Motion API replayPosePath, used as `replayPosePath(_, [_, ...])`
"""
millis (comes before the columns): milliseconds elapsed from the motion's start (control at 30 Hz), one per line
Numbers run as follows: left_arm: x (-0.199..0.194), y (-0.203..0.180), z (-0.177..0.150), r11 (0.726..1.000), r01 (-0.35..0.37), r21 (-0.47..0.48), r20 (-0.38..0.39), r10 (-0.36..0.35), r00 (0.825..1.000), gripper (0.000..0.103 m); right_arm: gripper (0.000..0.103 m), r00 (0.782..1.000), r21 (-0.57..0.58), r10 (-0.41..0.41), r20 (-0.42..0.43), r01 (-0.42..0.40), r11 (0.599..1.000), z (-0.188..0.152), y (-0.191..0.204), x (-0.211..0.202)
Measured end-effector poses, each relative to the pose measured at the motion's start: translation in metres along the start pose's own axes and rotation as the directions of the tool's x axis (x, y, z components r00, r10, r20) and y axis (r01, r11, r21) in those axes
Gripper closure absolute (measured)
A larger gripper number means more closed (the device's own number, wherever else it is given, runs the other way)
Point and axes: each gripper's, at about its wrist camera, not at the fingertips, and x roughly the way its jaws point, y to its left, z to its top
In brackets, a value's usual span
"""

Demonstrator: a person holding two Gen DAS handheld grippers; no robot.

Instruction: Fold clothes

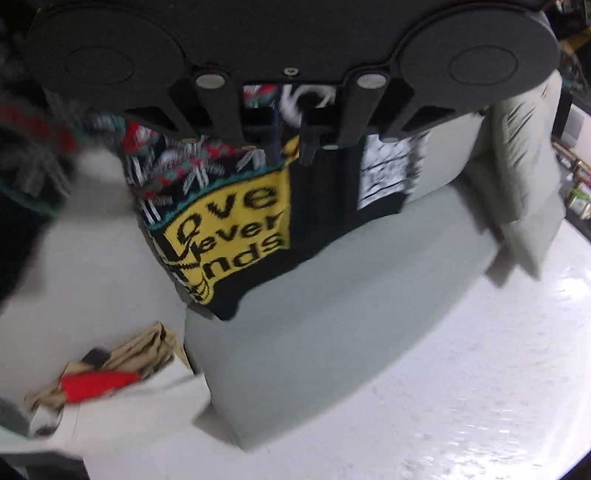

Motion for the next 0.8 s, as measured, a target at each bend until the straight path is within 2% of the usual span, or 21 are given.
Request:
replayPosePath(33, [0.012,-0.002,0.004,1.000,0.030,-0.010,0.007,-0.030,1.000,0.076,0.090,1.000,0.006,0.005,-0.011,-0.005,1.000,0.005,-0.005,0.019])
replayPosePath(100, [0.036,-0.007,0.013,0.994,0.110,-0.021,0.009,-0.110,0.994,0.076,0.089,0.995,0.020,0.074,-0.069,-0.073,0.997,0.013,-0.009,0.054])
replayPosePath(200, [0.077,-0.023,0.019,0.977,0.212,-0.017,-0.019,-0.213,0.977,0.076,0.089,0.972,0.074,0.166,-0.165,-0.156,0.985,0.016,-0.013,0.105])
replayPosePath(233, [0.089,-0.028,0.017,0.977,0.213,-0.001,-0.027,-0.213,0.977,0.074,0.091,0.975,0.068,0.138,-0.175,-0.128,0.989,0.013,-0.016,0.117])
replayPosePath(267, [0.100,-0.031,0.013,0.984,0.178,0.016,-0.036,-0.177,0.984,0.071,0.103,0.977,0.060,0.107,-0.185,-0.097,0.993,0.011,-0.019,0.129])
replayPosePath(333, [0.116,-0.026,0.004,0.997,0.075,0.020,-0.048,-0.073,0.996,0.070,0.103,0.976,0.046,0.085,-0.201,-0.078,0.996,0.005,-0.032,0.141])
replayPosePath(400, [0.112,-0.009,-0.002,0.998,0.064,-0.026,-0.021,-0.065,0.998,0.076,0.103,0.980,0.102,0.120,-0.156,-0.105,0.989,0.000,-0.048,0.130])
replayPosePath(433, [0.108,-0.002,-0.004,0.998,0.046,-0.042,-0.013,-0.047,0.999,0.085,0.103,0.993,0.098,0.054,-0.108,-0.043,0.994,-0.002,-0.055,0.118])
replayPosePath(500, [0.099,0.013,-0.009,0.999,-0.031,-0.041,0.002,0.031,1.000,0.088,0.103,0.999,0.094,-0.020,-0.037,0.024,0.995,-0.004,-0.073,0.094])
replayPosePath(533, [0.096,0.020,-0.010,0.995,-0.090,-0.034,0.006,0.090,0.996,0.089,0.103,0.993,0.084,-0.118,-0.016,0.119,0.989,-0.004,-0.074,0.086])
replayPosePath(567, [0.093,0.026,-0.010,0.991,-0.131,-0.028,0.006,0.131,0.991,0.090,0.103,0.976,0.076,-0.218,0.004,0.217,0.973,-0.003,-0.074,0.078])
replayPosePath(600, [0.090,0.031,-0.010,0.985,-0.172,-0.021,0.007,0.172,0.985,0.090,0.103,0.949,0.070,-0.315,0.026,0.313,0.947,-0.002,-0.075,0.070])
replayPosePath(667, [0.085,0.042,-0.009,0.971,-0.240,-0.009,0.007,0.240,0.971,0.090,0.103,0.946,0.060,-0.325,0.014,0.324,0.944,-0.002,-0.075,0.064])
replayPosePath(700, [0.083,0.044,-0.008,0.971,-0.237,-0.002,0.006,0.237,0.971,0.090,0.103,0.945,0.054,-0.328,0.007,0.327,0.944,-0.002,-0.076,0.062])
replayPosePath(800, [0.072,0.036,-0.002,0.976,-0.218,0.010,0.030,0.218,0.975,0.091,0.103,0.920,-0.064,-0.392,-0.010,0.391,0.918,-0.002,-0.053,0.063])
